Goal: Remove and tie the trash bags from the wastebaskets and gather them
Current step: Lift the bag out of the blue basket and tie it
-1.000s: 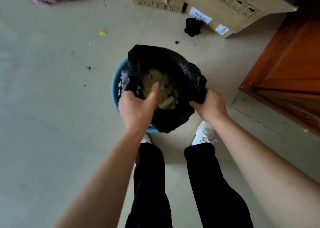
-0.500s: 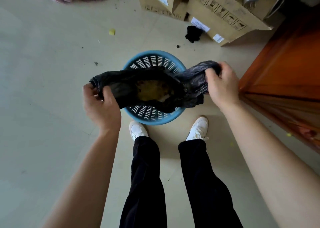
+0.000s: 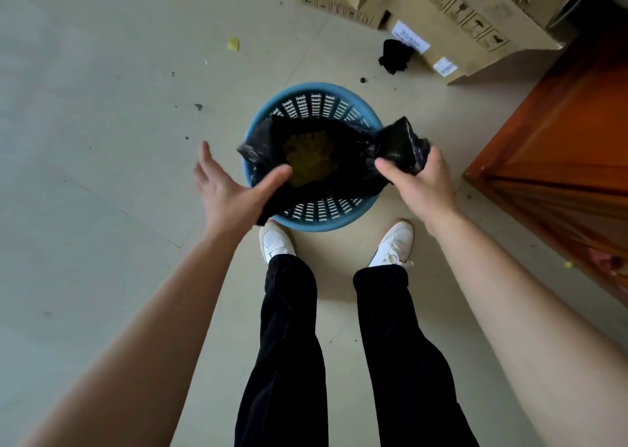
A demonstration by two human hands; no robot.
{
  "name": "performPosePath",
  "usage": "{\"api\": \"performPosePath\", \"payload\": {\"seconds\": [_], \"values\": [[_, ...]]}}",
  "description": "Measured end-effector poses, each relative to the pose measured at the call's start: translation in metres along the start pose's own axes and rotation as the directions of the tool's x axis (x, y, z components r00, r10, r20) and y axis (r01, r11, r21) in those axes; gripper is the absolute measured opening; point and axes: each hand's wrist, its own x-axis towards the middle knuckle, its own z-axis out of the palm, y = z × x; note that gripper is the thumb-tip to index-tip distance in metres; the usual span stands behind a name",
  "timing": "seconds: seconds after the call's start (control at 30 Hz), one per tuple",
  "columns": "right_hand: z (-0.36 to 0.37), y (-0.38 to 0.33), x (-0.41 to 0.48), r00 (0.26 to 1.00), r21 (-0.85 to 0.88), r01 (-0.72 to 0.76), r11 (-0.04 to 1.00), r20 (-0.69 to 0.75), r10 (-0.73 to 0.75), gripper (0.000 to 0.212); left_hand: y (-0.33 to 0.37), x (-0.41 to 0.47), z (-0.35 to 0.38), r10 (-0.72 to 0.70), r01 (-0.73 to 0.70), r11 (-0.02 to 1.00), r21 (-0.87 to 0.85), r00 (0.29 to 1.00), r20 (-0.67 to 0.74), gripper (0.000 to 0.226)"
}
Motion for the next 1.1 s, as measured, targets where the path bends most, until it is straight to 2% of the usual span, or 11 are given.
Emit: {"api": "performPosePath", "payload": {"seconds": [0.07, 0.1, 0.13, 0.2, 0.23, 0.3, 0.43, 0.57, 0.7, 0.87, 1.1], "values": [[0.006, 0.009, -0.003, 0.998, 0.046, -0.054, 0.997, 0.022, 0.054, 0.058, -0.011, -0.002, 0.009, -0.002, -0.006, 0.998, 0.068, 0.993, 0.116, 0.138], [0.008, 0.014, -0.005, 0.998, 0.044, -0.055, 0.998, 0.025, 0.054, 0.053, -0.014, -0.003, 0.014, -0.019, 0.004, 0.995, 0.1, 0.989, 0.149, 0.131], [0.01, 0.019, -0.005, 0.998, 0.028, -0.052, 0.998, 0.03, 0.051, 0.047, -0.017, -0.002, 0.019, -0.046, 0.022, 0.991, 0.135, 0.983, 0.178, 0.116], [0.012, 0.02, -0.01, 0.999, -0.017, -0.014, 1.0, 0.052, 0.015, 0.031, -0.016, -0.002, 0.023, -0.1, 0.049, 0.968, 0.247, 0.975, 0.199, 0.061], [0.012, 0.015, -0.015, 0.999, -0.051, 0.022, 0.998, 0.051, -0.019, 0.027, -0.011, -0.004, 0.022, -0.107, 0.06, 0.963, 0.262, 0.98, 0.168, 0.043], [0.009, -0.002, -0.028, 0.991, -0.137, 0.134, 0.982, 0.017, -0.133, 0.03, 0.004, -0.011, 0.012, -0.058, 0.043, 0.969, 0.244, 0.997, 0.053, 0.033], [-0.006, -0.048, -0.068, 0.919, -0.215, 0.308, 0.927, -0.184, -0.348, 0.031, 0.037, -0.033, -0.032, 0.085, -0.048, 0.982, 0.183, 0.976, -0.201, 0.027], [-0.023, -0.095, -0.121, 0.846, -0.054, 0.422, 0.905, -0.336, -0.414, 0.026, 0.058, -0.06, -0.089, 0.068, -0.088, 0.995, -0.047, 0.941, -0.333, 0.021], [-0.034, -0.121, -0.171, 0.865, 0.069, 0.415, 0.907, -0.34, -0.37, 0.02, 0.06, -0.103, -0.141, 0.099, -0.168, 0.972, -0.162, 0.926, -0.365, 0.018], [-0.042, -0.125, -0.234, 0.827, 0.006, 0.498, 0.867, -0.302, -0.473, 0.031, 0.031, -0.175, -0.177, 0.118, -0.227, 0.951, -0.212, 0.896, -0.429, 0.023], [-0.069, -0.108, -0.332, 0.742, 0.004, 0.631, 0.775, -0.295, -0.602, 0.03, -0.022, -0.296, -0.238, 0.127, -0.381, 0.878, -0.29, 0.769, -0.626, 0.017]]}}
